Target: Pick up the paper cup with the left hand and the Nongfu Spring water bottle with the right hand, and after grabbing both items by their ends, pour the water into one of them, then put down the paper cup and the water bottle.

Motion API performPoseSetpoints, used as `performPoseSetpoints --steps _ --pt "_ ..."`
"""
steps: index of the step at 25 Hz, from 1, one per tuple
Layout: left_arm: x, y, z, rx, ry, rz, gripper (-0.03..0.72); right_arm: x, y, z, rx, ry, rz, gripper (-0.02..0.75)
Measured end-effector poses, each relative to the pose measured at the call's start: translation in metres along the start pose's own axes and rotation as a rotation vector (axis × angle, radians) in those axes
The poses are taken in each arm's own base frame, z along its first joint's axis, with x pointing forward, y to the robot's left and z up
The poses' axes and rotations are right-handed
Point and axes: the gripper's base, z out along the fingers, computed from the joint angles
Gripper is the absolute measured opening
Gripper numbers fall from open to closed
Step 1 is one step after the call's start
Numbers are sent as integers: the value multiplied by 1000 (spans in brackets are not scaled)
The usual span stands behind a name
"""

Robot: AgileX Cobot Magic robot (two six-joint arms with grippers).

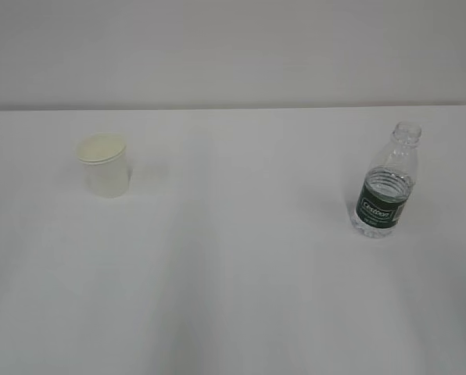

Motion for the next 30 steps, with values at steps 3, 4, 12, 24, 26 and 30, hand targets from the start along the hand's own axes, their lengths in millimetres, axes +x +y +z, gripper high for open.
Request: performPoseSetpoints --steps 3,4,12,24,26,30 --pt "-2 1 13 5 -27 -14 556 -5 1 12 -38 -30 2 553" --pt "-1 1 18 3 -25 -18 554 -5 2 18 -51 -40 3 553" --pt "21 9 50 -14 -12 -20 540 16 4 53 -102 -103 40 553" --pt "27 -2 79 47 -44 12 540 5 4 84 -175 -167 29 553" --pt "29 -4 88 52 -16 20 540 4 4 88 -181 -180 27 553" --pt "30 -5 96 50 -3 28 540 2 2 90 -159 -201 16 553"
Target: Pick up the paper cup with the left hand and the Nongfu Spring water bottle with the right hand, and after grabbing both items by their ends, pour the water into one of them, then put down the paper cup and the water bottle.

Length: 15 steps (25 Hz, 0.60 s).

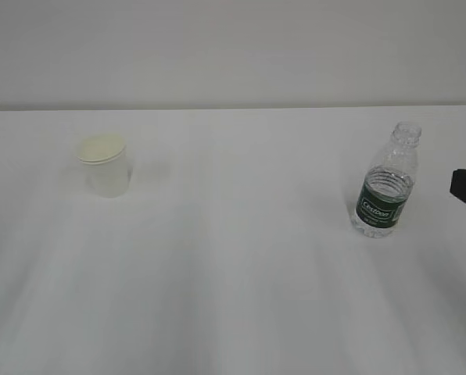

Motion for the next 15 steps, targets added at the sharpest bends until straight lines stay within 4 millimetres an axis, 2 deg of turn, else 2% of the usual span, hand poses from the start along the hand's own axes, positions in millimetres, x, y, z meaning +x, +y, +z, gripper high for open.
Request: performPoseSetpoints --steps 5,11,15 --pt "-6 0 0 2 -83 8 540 5 -1 1 15 -37 -16 553" --pt "11 5 5 -2 -163 -16 540 5 -1 1 19 -46 -27 553" --pt "17 -2 5 40 -214 9 539 5 -1 1 20 -47 -34 553"
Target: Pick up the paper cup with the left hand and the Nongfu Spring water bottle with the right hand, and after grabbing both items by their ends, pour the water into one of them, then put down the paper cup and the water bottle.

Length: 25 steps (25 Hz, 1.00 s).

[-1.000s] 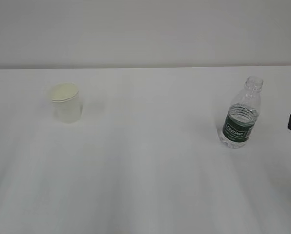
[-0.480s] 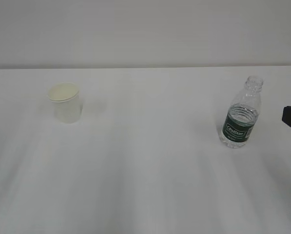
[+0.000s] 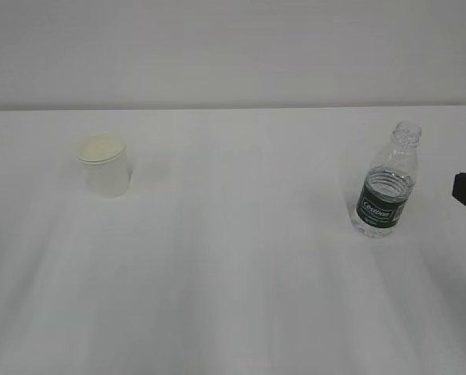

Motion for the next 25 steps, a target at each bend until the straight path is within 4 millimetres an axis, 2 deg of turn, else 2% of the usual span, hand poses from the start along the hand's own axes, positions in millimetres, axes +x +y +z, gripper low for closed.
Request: performPoseSetpoints --steps 5,11,20,25 --pt "8 -10 3 52 11 27 538 0 0 0 0 0 -4 553" --pt "14 -10 13 47 40 34 537 1 0 1 -5 7 -5 553" --pt "23 -9 27 29 86 41 519 16 -2 23 -61 121 16 553" --pt "29 -8 34 19 110 45 518 19 -3 27 -66 144 17 552"
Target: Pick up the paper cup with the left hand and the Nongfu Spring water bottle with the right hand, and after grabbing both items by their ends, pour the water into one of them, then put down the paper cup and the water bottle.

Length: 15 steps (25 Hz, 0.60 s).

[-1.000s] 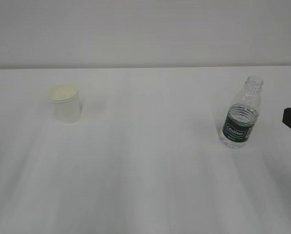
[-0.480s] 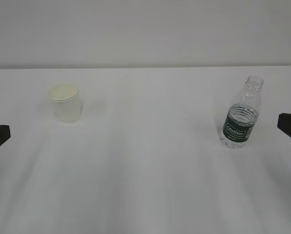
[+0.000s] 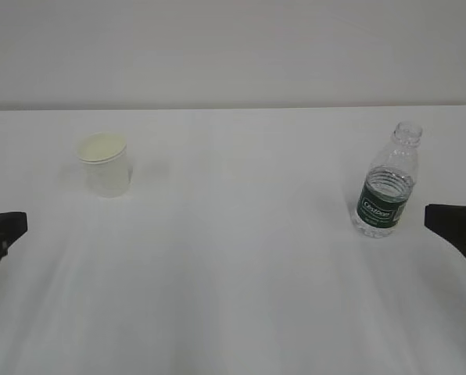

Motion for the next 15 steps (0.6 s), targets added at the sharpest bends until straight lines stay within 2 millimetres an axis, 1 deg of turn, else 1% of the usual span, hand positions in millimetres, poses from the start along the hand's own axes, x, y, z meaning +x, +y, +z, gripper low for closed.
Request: performPoseSetpoints --steps 4,7,11,15 --pt "3 0 6 -3 13 2 518 -4 0 0 -1 -11 -10 528" --pt "10 0 8 14 9 -1 518 -5 0 0 -2 -13 -12 522" --pt "29 2 4 45 -14 -5 518 -5 0 0 -2 -14 -15 520" --pt "44 4 -3 70 -55 9 516 -5 0 0 -2 -14 -17 519"
